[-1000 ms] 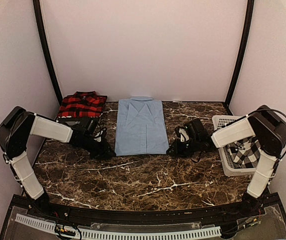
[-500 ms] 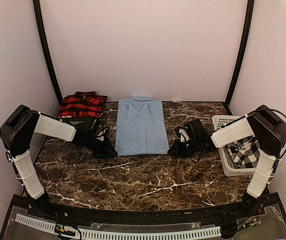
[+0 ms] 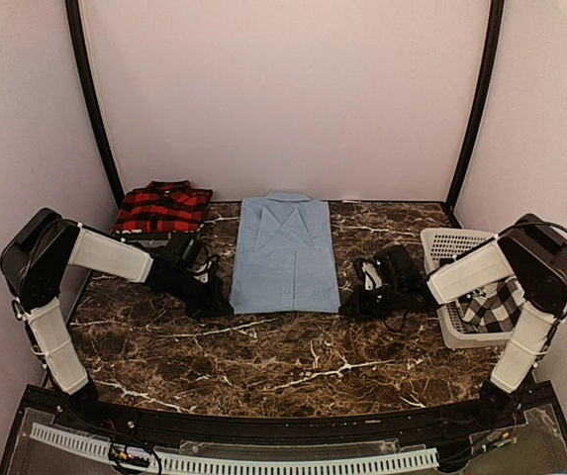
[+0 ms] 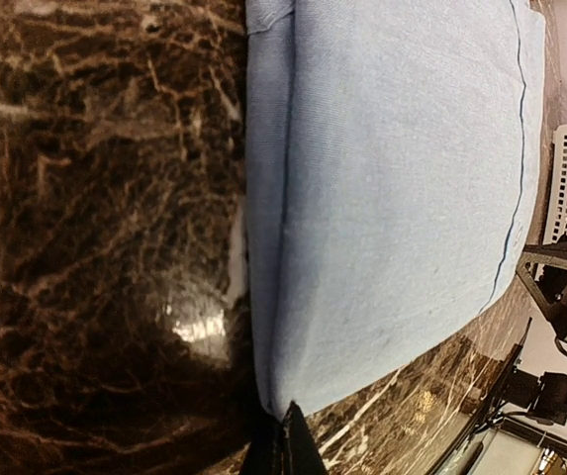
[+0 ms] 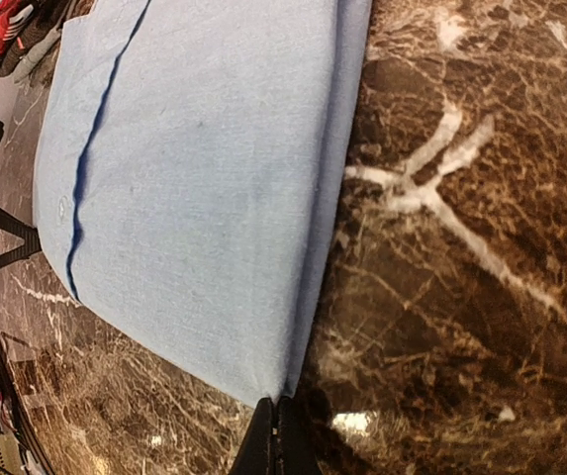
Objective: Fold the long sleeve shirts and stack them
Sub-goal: Move the 2/3-rectangle-folded shirt to the center of the board.
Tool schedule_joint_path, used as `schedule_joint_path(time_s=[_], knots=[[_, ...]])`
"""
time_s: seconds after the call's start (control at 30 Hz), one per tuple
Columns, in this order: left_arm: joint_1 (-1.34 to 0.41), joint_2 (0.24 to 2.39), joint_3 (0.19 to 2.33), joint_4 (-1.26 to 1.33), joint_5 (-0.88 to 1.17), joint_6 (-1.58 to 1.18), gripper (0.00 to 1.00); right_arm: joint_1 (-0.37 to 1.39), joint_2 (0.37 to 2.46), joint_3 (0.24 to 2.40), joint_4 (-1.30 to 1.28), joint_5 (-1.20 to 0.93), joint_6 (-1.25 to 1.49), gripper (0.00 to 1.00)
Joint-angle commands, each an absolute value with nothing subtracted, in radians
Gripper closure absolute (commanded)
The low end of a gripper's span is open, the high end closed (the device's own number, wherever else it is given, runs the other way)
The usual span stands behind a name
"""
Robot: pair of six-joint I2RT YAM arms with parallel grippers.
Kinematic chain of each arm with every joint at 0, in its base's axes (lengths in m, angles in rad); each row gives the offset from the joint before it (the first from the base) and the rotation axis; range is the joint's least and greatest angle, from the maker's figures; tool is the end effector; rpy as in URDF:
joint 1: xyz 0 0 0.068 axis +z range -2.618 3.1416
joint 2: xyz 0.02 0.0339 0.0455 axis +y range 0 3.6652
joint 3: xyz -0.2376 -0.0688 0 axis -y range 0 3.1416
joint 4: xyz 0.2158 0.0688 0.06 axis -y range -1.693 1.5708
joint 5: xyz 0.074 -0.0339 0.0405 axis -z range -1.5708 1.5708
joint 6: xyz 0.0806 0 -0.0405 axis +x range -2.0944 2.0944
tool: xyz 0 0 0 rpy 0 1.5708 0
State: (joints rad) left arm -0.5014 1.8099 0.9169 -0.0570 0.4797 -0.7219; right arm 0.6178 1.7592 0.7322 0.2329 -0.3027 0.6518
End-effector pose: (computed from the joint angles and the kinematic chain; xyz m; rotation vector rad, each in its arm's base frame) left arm 0.2829 -0.1975 0.0955 -0.0870 2.7207 -1.0432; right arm 0.2578 0.2126 0.0856 -0.1149 2.5346 0.9254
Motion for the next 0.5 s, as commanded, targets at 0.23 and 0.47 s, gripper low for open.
schedule_joint_path(time_s=[0.23,0.47], knots=[[-0.585,1.596,0.751,-0.144,0.429,-0.745,1.00,0.714,1.530,0.533,0.211,-0.256,0.712,1.00],[-0.699,1.408,0.616,-0.173,0.364,-0.813,1.00,0.876,1.330,0.447,0.128,-0.156,0.809,1.00]])
